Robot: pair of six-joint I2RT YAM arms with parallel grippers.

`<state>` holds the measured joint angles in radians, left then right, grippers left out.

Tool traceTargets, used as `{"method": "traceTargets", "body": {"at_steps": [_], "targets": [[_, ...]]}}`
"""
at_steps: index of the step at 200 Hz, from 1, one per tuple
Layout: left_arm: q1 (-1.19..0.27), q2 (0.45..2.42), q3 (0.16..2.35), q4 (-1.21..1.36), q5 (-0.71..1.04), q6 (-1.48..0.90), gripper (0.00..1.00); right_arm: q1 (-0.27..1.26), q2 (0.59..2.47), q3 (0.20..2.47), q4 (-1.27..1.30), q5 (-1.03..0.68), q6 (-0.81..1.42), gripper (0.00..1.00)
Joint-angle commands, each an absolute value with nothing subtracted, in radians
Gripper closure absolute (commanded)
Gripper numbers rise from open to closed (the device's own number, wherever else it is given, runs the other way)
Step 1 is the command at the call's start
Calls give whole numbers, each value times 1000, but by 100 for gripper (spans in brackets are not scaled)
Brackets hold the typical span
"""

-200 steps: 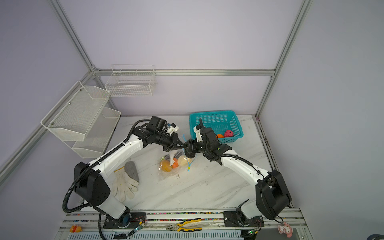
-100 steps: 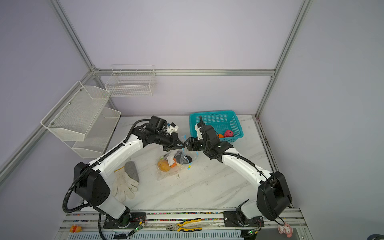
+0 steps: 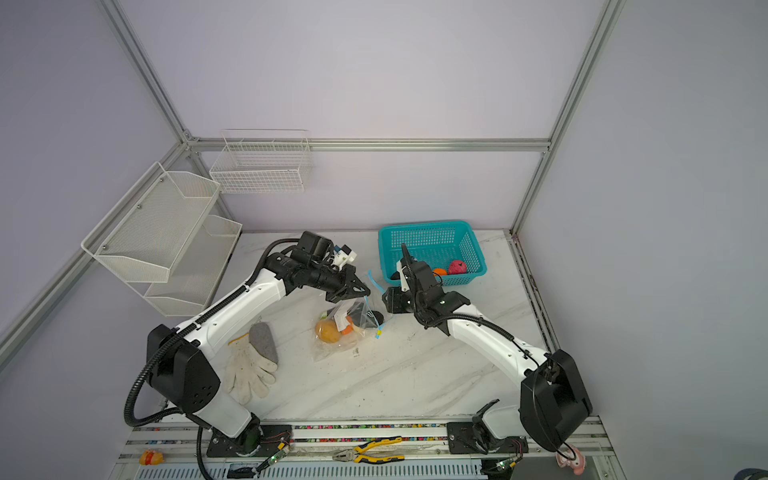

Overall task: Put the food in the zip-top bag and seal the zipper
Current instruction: 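Open the right gripper to release the avocado into the bag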

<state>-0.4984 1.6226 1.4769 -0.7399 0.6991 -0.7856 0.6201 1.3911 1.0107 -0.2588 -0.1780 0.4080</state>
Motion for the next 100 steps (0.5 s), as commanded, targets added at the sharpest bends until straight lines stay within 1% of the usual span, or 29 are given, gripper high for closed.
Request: {"method": "traceTargets", "body": {"at_steps": [1,8,26,33,62,86,100], "targets": [[-494,1573,1491,-696,712,-789,100,623,1425,991,-236,-205,397,53],[-495,1574,1491,-696,711,-788,100,623,1431,985,-221,-221,399,57],[-494,1577,1494,-696,713,-790,100,623,1451,982,-203,-245,401,62],[-495,1577,1494,-696,713,-790,100,623,1457,982,-201,-248,399,66],[-494,1574,1493,-696,711,-790,100,623,1448,986,-201,-253,400,71],[-492,1575,1490,-696,710,-783,100,622,1429,989,-199,-255,406,83],[-483,1579,1493,-709,713,-772,100,623,1429,1001,-202,-267,408,85]]}}
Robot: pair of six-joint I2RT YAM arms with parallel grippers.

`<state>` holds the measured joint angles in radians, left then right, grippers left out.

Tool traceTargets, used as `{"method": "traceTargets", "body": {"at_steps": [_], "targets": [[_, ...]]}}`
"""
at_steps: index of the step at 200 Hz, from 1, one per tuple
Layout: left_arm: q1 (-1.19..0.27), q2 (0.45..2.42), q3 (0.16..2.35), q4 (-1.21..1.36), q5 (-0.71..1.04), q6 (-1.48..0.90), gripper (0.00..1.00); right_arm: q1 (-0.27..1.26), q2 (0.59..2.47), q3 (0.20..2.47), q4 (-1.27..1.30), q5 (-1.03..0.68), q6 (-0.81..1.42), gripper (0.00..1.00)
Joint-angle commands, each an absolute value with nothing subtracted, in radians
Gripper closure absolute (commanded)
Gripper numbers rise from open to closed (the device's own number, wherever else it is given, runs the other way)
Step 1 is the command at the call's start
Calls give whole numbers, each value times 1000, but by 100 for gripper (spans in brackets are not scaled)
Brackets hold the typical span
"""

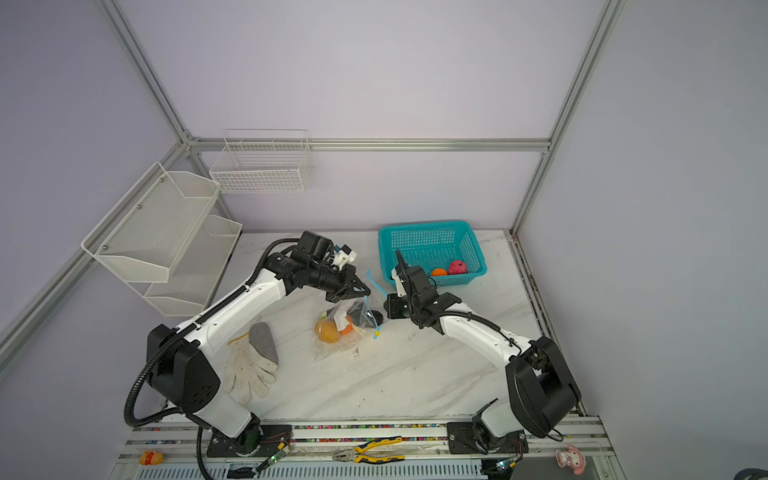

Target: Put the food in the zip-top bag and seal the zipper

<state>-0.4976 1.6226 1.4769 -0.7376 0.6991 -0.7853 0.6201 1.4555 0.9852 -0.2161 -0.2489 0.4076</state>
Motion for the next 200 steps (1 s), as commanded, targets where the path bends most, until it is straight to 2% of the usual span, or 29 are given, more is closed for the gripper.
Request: {"method": "traceTargets", "body": {"at_steps": [1,60,150,177,200], "targets": [[-482,1580,1493,-710,713,-771,100,622,1429,1002,-203,-267,408,85],[-450,1547,1533,-786,722,-748,100,626,1420,1089,-189,-328,446,100],[-337,1446,1737,-955,687,-713,100,660,1520,1401,-225,-396,478,100],[-312,1425,1793,-1005,680,-700,100,669,1544,1432,-223,-397,488,100],[-296,1423,1757,-1006,685,-697,100,669,1545,1434,-218,-381,503,100]]}}
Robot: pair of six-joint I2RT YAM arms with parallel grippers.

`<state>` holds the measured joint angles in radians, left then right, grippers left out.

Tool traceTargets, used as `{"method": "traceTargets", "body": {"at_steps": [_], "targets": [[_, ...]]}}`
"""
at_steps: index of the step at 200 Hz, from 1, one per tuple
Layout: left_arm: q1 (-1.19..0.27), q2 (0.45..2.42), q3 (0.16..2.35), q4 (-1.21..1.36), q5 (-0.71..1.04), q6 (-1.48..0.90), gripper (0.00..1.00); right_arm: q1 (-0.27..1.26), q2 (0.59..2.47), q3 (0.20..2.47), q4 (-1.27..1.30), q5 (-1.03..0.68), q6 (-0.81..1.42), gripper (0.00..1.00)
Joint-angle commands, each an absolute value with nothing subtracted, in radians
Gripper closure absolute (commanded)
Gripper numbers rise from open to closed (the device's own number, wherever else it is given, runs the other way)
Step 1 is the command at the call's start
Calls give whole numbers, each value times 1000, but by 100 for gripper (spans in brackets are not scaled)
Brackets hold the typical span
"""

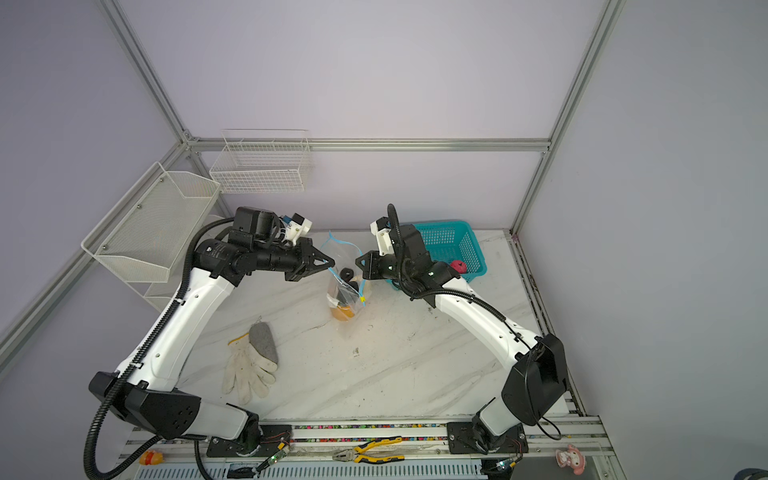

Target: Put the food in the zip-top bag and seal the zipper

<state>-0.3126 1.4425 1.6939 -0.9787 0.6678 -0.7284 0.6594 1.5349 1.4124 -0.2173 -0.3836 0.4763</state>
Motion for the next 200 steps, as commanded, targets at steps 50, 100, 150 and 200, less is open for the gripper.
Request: {"method": "traceTargets", "body": {"at_steps": [50,100,150,200], "targets": [[-250,1380,1695,-1006,693,-676,100,676,1538,1373,-162,-398,544,100],[-266,1452,1588,-940,718,-682,100,677,1473,1177,-104,-371,574,100],[-383,1562,1574,-887,731,-683,100,674,1395,1108,-134,-281,572,88],[-406,1567,1525,-843,753,-690,100,619,1378,1247,-354,-100,390,62]]}}
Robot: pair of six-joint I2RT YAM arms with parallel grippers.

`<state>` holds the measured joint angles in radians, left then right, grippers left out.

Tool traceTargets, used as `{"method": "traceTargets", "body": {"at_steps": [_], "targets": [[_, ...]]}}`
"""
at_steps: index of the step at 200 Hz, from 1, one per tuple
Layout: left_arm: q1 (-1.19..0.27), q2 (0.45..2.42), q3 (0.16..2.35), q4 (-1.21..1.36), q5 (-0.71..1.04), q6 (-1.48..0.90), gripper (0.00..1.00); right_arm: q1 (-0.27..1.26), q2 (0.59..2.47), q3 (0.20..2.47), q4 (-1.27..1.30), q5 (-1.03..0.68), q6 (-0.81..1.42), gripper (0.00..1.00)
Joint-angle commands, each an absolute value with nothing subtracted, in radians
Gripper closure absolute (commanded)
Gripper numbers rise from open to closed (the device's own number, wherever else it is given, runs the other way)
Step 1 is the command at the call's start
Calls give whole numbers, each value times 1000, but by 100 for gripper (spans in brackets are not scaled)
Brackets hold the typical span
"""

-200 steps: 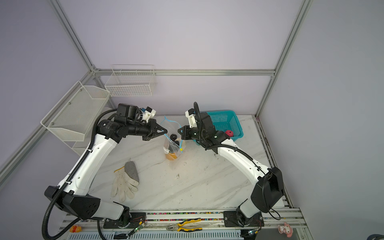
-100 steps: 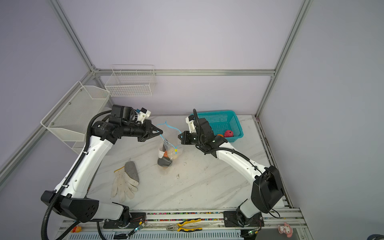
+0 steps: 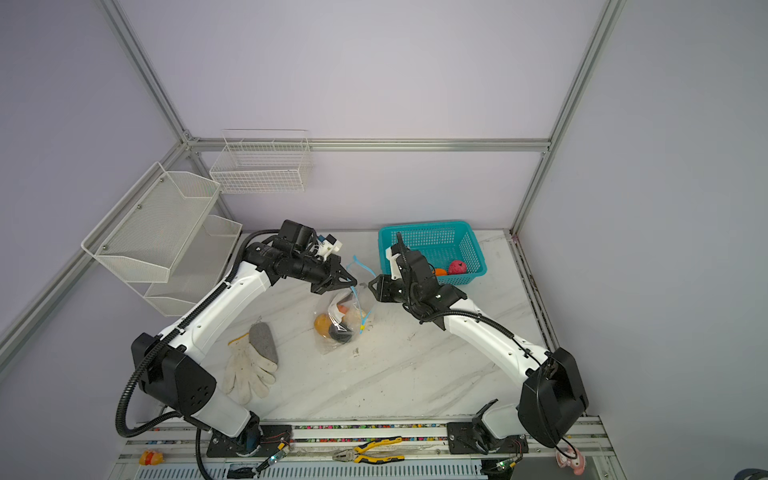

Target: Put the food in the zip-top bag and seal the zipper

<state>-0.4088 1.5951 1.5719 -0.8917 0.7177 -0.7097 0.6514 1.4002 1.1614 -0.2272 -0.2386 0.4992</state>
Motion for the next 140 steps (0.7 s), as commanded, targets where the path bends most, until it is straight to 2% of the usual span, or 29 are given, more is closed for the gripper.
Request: {"method": "traceTargets", "body": {"at_steps": [1,37,55,83,111,140], "targets": [[-406,1566,1525,-843,752,-690,100,618,1378,1250,-359,-94,386,62],[-407,1559,1488,-839,767,-668,100,549,1425,1380,-454,29,254,56],[-403,1557,1472,-835,775,-661,100,470,1508,1468,-497,15,178,55],[-403,1568,1463,-828,800,-657,100,343,1680,1593,-526,-104,98,49],[-403,1571,1466,-828,808,-652,100,321,1841,1690,-555,-161,43,46],[-403,1570,1469,-828,811,-646,100,316,1966,1791,-628,-147,-35,46]]}}
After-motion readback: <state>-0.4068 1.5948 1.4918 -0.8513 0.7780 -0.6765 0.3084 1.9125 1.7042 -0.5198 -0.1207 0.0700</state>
